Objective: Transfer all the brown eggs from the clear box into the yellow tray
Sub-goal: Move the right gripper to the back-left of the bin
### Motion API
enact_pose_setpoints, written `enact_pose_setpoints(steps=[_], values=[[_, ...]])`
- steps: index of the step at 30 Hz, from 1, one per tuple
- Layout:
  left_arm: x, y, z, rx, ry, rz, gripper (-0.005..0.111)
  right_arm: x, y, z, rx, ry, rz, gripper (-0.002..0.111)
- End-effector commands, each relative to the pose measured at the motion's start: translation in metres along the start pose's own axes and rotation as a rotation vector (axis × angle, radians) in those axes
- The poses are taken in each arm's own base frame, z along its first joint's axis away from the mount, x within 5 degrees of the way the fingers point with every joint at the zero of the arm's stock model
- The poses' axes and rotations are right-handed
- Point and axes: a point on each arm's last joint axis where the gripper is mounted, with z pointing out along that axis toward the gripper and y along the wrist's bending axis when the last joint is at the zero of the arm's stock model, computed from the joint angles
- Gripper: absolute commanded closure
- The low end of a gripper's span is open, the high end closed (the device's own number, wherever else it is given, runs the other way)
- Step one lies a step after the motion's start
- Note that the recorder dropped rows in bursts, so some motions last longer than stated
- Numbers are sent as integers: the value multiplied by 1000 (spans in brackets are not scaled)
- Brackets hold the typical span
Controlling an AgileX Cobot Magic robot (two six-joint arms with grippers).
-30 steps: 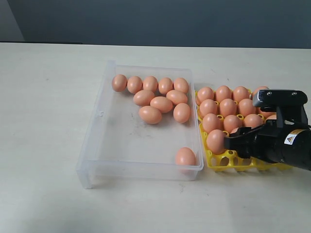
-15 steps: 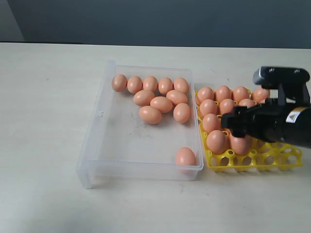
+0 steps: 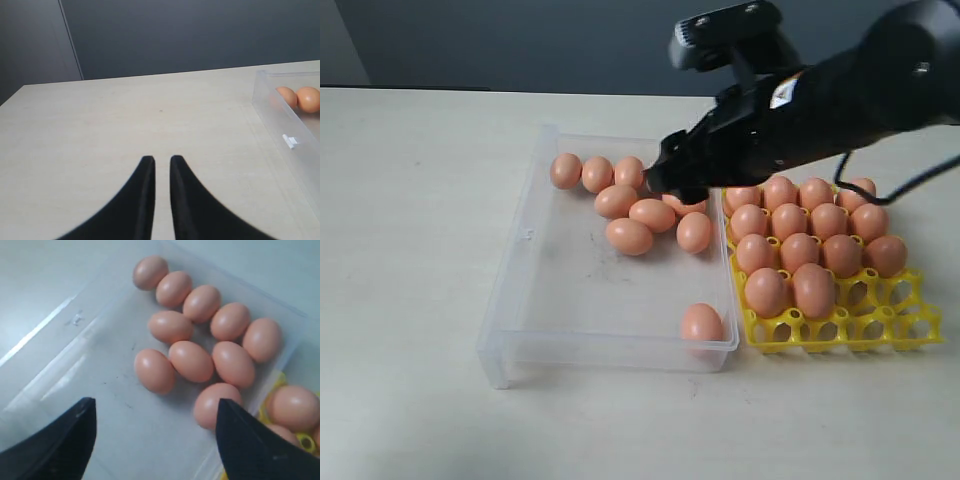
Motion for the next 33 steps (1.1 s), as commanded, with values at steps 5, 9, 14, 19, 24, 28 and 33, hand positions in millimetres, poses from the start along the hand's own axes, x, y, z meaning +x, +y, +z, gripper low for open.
enact_pose_setpoints(steps=[5, 9, 14, 19, 24, 28, 33], values=[[1, 0, 0, 3, -6, -3, 95, -16, -1, 84, -47, 229, -237, 44], [1, 0, 0, 3, -6, -3, 95, -21, -6, 111, -31, 256, -282, 44], [1, 0, 0, 3, -6, -3, 95, -21, -8, 136, -55, 332, -316, 44], [1, 0, 0, 3, -6, -3, 95, -17, -10, 151, -61, 371, -320, 44], [1, 0, 0, 3, -6, -3, 95, -8, -11, 161, -70, 408, -317, 44], [1, 0, 0, 3, -6, -3, 95, -1, -10, 168, -80, 437, -316, 44], [1, 0, 0, 3, -6, -3, 95, 1, 0, 171, -89, 440, -345, 44]])
